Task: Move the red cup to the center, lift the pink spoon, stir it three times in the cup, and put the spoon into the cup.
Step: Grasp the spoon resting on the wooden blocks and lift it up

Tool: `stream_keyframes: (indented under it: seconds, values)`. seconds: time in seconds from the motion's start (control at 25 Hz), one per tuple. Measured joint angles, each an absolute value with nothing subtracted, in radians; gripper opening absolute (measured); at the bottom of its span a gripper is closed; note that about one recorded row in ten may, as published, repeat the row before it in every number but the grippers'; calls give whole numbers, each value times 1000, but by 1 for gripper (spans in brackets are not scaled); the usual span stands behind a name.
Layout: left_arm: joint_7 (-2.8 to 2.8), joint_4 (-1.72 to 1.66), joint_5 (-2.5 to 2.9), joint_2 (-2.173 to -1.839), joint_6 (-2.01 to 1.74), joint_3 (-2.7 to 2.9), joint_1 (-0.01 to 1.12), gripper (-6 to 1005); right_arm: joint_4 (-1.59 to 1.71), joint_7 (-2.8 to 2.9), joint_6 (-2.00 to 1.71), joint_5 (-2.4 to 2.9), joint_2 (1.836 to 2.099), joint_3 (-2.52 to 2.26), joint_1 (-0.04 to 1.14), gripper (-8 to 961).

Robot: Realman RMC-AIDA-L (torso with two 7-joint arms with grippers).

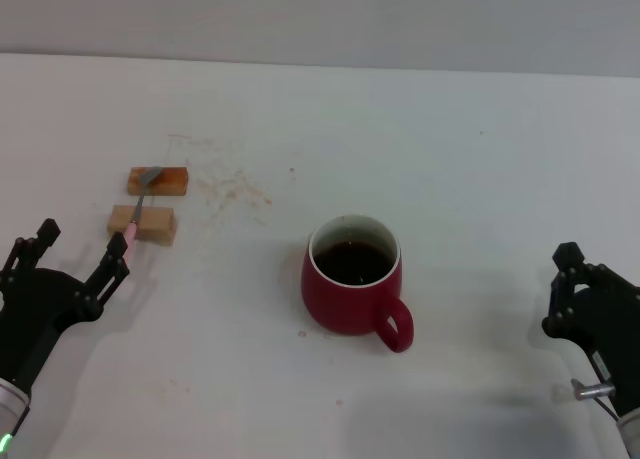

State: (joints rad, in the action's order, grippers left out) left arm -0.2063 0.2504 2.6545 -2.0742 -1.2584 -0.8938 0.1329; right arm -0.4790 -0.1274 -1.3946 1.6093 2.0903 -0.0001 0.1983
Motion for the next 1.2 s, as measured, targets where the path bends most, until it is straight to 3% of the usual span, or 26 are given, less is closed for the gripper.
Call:
stream_keyframes:
  seconds: [1.2]
  values:
    - [-197, 269, 2653, -2078, -1149, -826, 162, 827, -487, -124, -1404, 1615, 2091, -9, 196, 1]
